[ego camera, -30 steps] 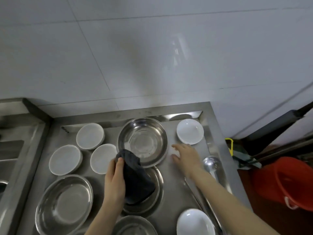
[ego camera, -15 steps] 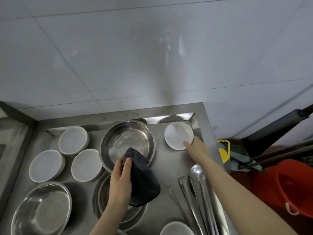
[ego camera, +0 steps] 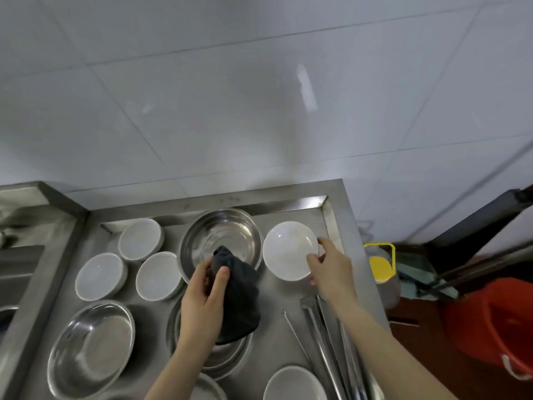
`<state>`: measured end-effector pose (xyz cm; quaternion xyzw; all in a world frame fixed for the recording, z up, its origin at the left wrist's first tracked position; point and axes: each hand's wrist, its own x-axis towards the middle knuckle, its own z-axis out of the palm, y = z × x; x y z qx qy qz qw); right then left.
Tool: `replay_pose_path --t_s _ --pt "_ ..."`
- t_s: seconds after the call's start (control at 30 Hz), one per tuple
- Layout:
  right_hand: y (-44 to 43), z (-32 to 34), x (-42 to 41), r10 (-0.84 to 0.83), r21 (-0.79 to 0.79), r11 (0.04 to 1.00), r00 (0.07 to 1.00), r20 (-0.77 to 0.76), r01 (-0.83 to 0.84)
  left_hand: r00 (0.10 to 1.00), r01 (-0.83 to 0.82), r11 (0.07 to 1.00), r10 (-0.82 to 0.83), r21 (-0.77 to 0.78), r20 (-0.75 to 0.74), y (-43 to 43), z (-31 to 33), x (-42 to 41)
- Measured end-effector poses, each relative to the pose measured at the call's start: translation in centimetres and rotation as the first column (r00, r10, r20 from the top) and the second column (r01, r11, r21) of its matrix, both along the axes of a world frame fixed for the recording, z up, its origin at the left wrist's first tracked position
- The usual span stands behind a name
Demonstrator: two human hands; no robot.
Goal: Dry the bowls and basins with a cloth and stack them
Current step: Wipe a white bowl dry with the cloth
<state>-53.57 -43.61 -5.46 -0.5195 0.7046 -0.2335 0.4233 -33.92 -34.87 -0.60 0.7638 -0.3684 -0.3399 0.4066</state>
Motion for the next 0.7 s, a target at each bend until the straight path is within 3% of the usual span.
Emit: replay_pose_path --t_s 0.13,0.23,0.3,0.37,0.4,0.47,0.6,0.7 --pt "4.4 3.3 0.8 0.011 -0.01 1.0 0.995 0.099 -0.01 0.988 0.043 0.995 -0.029 -0.087 0.151 1.3 2.4 -0.4" --pt "7.5 5.9 2.0 0.054 -0.062 0.997 0.978 0.2 -0.043 0.939 0.209 0.965 -0.154 -0.156 0.308 1.9 3.7 -0.9" --pt "9.2 7.2 2.7 0.077 -0.106 0.993 0.963 0.258 -0.051 0.813 0.376 0.92 -0.273 -0.106 0.513 2.4 4.0 -1.2" --pt "10.4 8.1 3.2 0.073 -0.176 0.984 0.963 0.26 -0.027 0.571 0.497 0.867 -0.349 0.025 0.743 2.9 4.0 -1.6" --pt "10.8 8.5 3.4 0.064 -0.214 0.977 0.968 0.243 -0.011 0.473 0.518 0.852 -0.365 0.082 0.802 3.2 4.1 -1.7" --pt "11.5 9.1 3.4 0.034 -0.264 0.964 0.972 0.232 0.029 0.389 0.514 0.846 -0.376 0.141 0.841 3.9 4.7 -1.9" --pt "12.3 10.0 4.0 -0.056 -0.315 0.939 0.964 0.261 0.139 0.389 0.524 0.831 -0.428 0.186 0.816 5.3 7.0 -2.2" --pt "12.6 10.8 4.8 -0.088 -0.358 0.92 0.974 0.211 0.161 0.49 0.56 0.809 -0.496 0.177 0.717 6.4 7.8 -2.1"
